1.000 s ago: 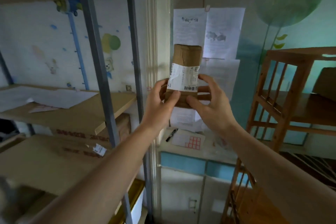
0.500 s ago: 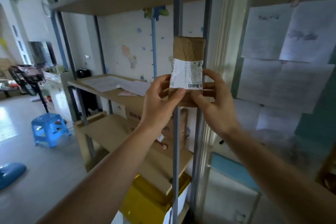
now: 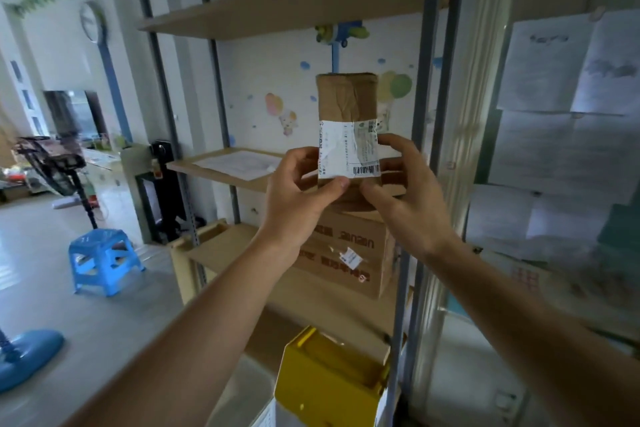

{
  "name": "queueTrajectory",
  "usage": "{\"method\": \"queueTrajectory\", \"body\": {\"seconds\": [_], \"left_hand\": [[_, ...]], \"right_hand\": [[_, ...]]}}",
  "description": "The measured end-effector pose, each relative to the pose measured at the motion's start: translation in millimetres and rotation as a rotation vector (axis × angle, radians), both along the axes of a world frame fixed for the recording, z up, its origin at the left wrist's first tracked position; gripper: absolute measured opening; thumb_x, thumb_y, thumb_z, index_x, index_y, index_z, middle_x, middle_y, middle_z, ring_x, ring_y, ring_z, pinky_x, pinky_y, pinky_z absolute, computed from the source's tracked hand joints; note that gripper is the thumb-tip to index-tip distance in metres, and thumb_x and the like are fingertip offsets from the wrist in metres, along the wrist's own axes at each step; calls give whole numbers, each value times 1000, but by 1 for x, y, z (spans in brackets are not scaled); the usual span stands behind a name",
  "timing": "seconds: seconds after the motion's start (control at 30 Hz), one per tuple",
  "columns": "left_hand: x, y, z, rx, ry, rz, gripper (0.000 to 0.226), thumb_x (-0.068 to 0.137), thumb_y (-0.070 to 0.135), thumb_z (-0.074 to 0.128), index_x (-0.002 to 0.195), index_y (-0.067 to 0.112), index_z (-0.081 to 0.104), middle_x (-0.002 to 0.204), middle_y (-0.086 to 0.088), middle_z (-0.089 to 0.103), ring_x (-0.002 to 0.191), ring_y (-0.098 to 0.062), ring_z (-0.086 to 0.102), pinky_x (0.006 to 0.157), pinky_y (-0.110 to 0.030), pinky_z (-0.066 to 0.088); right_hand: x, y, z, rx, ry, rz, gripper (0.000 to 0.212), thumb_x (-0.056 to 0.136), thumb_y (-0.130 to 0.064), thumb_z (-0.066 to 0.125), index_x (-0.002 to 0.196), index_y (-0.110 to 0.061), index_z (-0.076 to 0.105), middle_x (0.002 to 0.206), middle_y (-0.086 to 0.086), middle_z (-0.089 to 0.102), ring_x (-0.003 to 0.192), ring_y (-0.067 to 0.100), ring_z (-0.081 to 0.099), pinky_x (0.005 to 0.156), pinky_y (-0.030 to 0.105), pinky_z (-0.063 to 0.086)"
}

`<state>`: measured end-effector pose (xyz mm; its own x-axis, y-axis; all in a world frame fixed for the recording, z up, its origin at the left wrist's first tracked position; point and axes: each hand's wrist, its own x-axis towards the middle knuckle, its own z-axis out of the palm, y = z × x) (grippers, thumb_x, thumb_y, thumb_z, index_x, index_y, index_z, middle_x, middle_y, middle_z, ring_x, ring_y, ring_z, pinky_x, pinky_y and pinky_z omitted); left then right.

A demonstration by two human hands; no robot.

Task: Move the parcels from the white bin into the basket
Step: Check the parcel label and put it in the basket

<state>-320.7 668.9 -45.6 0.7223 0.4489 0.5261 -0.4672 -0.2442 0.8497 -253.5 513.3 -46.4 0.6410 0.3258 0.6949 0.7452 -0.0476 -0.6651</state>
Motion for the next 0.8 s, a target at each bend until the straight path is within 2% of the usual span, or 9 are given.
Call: {"method": "queueTrajectory", "body": {"seconds": [0.13, 0.23, 0.33, 0.47, 0.57, 0.7, 0.8], "left_hand": [[-18, 42, -1, -53, 36, -40, 43, 83, 8, 81, 118, 23, 62, 116, 4, 74, 108, -10, 71, 95, -38, 60], [-22, 70, -2, -53, 49, -35, 41, 83, 8, 81, 116, 24, 63, 115, 5, 74, 106, -8, 71, 92, -35, 60], [-19, 96, -5, -47, 63, -9, 43, 85, 12, 80, 121, 25, 61, 119, 6, 73, 111, -10, 69, 93, -33, 59], [-3, 126, -8, -41, 68, 12, 45, 85, 12, 79, 124, 22, 60, 119, 7, 72, 109, -7, 70, 86, -23, 59], [18, 148, -10, -16, 83, 31, 47, 85, 12, 81, 126, 20, 59, 119, 7, 72, 109, -7, 70, 89, -26, 60], [50, 180, -11, 3, 103, 66, 48, 84, 11, 81, 126, 19, 59, 122, 5, 71, 112, -11, 69, 85, -23, 60], [70, 205, -10, 4, 119, 86, 44, 83, 8, 81, 119, 23, 61, 121, 4, 72, 112, -13, 69, 93, -34, 60]], "right_hand": [[-19, 41, -4, -10, 21, 4, 62, 89, -31, 67, 147, -31, 45, 118, -12, 65, 104, -3, 64, 78, 19, 59], [-21, 69, -6, -11, 49, 23, 62, 91, -28, 68, 148, -31, 44, 122, -7, 66, 103, -4, 64, 78, 22, 60], [-15, 97, -8, -28, 57, 38, 62, 93, -27, 68, 149, -30, 42, 124, -4, 65, 105, 3, 66, 81, 30, 64], [8, 131, -13, -25, 73, 48, 59, 95, -20, 69, 147, -33, 44, 121, -10, 66, 104, -1, 65, 81, 35, 65], [32, 154, -20, -17, 88, 81, 58, 96, -22, 68, 147, -35, 43, 121, -13, 64, 107, 5, 66, 78, 31, 64], [68, 188, -23, -21, 99, 109, 59, 96, -22, 67, 148, -35, 43, 115, -25, 59, 104, -7, 63, 72, 17, 59], [90, 212, -23, -22, 132, 135, 59, 97, -19, 67, 148, -35, 42, 115, -25, 60, 103, -11, 61, 72, 11, 56]]}}
